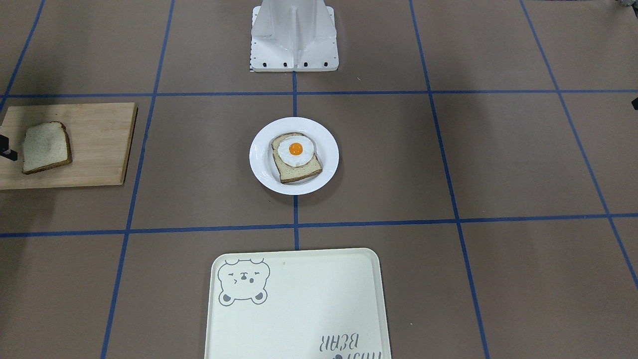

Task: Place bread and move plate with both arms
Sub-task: 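Lower the right gripper onto the bread slice on the wooden board and grasp it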

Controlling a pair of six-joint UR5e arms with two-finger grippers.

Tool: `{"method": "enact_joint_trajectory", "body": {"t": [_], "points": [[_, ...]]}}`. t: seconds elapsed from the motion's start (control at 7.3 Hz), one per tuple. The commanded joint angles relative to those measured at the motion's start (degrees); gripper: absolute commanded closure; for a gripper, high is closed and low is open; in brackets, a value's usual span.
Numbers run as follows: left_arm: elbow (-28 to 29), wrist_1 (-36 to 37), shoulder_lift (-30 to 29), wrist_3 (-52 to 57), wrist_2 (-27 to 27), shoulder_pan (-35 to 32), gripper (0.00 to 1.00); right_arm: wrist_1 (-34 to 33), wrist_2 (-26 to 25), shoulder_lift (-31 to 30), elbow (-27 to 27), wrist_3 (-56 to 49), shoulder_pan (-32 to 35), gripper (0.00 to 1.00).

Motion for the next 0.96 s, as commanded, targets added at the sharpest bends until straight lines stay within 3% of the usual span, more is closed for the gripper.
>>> {"method": "enact_joint_trajectory", "body": {"t": [0.0, 0.55, 0.68, 0.82], "points": [[-0.13, -0.07, -0.33, -0.01, -0.87, 0.0, 0.01, 11.6, -0.02, -2.03, -2.63, 9.99, -3.8, 0.14], [0.92, -0.06, -0.77, -0.01, -2.9, 0.0, 0.01, 11.62, -0.28, -1.85, -4.75, 9.23, -4.07, 0.23], [1.1, -0.06, -0.86, -0.01, -2.9, 0.09, 0.01, 11.62, -0.11, -1.59, -5.18, 9.23, -4.07, 0.29], [1.01, -0.06, -0.86, -0.01, -2.9, 0.0, 0.01, 11.53, -0.2, -1.24, -5.45, 9.49, -4.16, 0.46]]}}
